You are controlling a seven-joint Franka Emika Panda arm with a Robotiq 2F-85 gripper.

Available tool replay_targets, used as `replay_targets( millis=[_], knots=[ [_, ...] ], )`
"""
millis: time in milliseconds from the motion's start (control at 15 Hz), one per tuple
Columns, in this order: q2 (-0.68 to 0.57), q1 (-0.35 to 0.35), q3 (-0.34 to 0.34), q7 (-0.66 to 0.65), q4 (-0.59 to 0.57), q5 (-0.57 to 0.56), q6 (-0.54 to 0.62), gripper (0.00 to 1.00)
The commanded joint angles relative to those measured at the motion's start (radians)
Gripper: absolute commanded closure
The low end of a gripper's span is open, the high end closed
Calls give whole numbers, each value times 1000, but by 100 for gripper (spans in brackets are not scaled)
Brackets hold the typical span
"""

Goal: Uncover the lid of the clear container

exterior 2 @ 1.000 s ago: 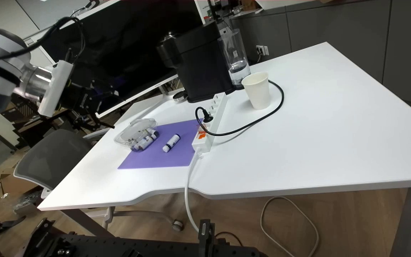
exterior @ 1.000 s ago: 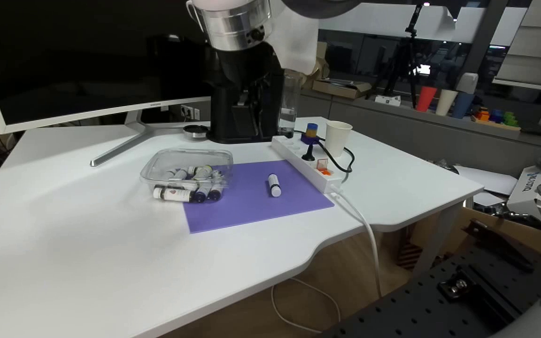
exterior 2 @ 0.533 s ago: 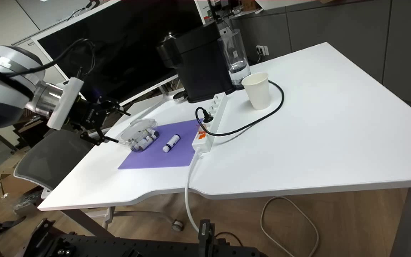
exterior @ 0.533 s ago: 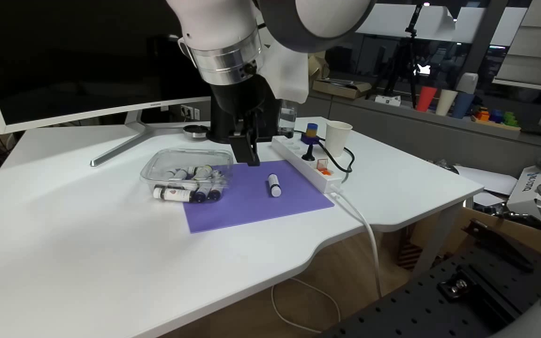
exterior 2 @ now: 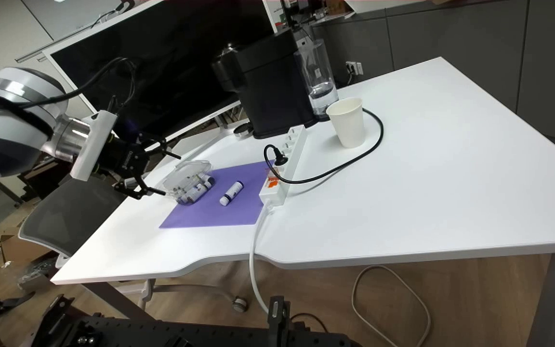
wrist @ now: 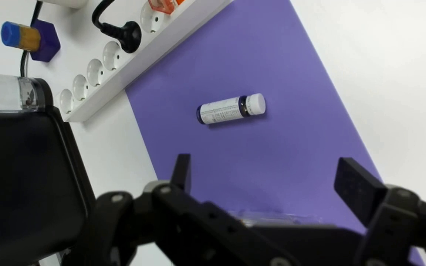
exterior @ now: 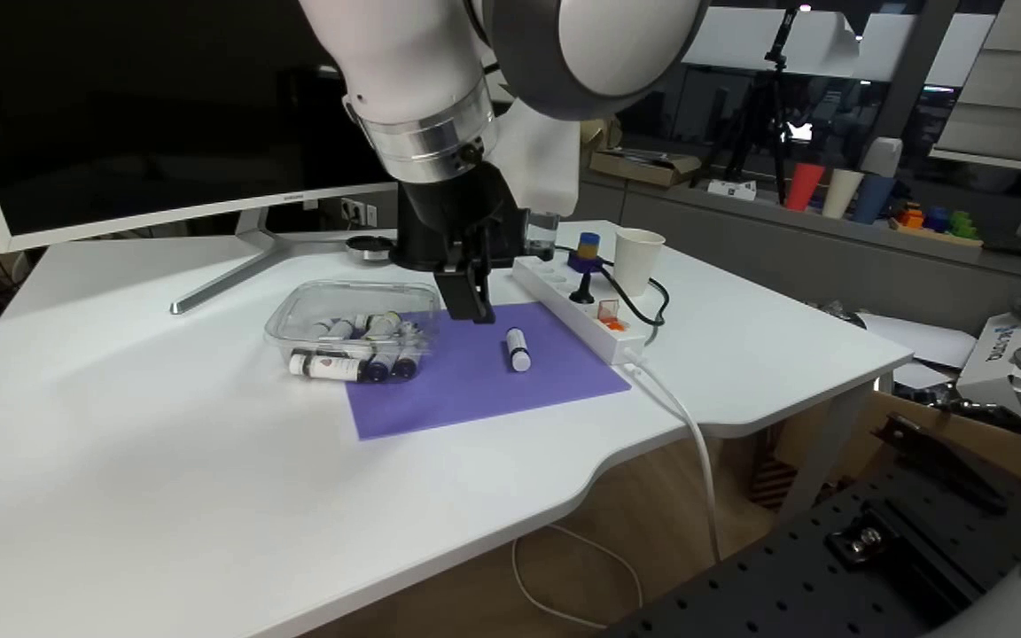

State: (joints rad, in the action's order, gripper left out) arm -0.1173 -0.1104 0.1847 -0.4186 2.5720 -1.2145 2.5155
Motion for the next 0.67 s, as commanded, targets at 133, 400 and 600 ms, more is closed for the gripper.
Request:
replay_targets(
  millis=[133,400,600],
  knots=[
    [-124,-38,-34,-142,-95,-134,-75,0],
    [-199,-57,-29,-201,-149,-179,-97,0],
    [-243,-75,-25,-224,-181,-192,-100,0]
  ],
)
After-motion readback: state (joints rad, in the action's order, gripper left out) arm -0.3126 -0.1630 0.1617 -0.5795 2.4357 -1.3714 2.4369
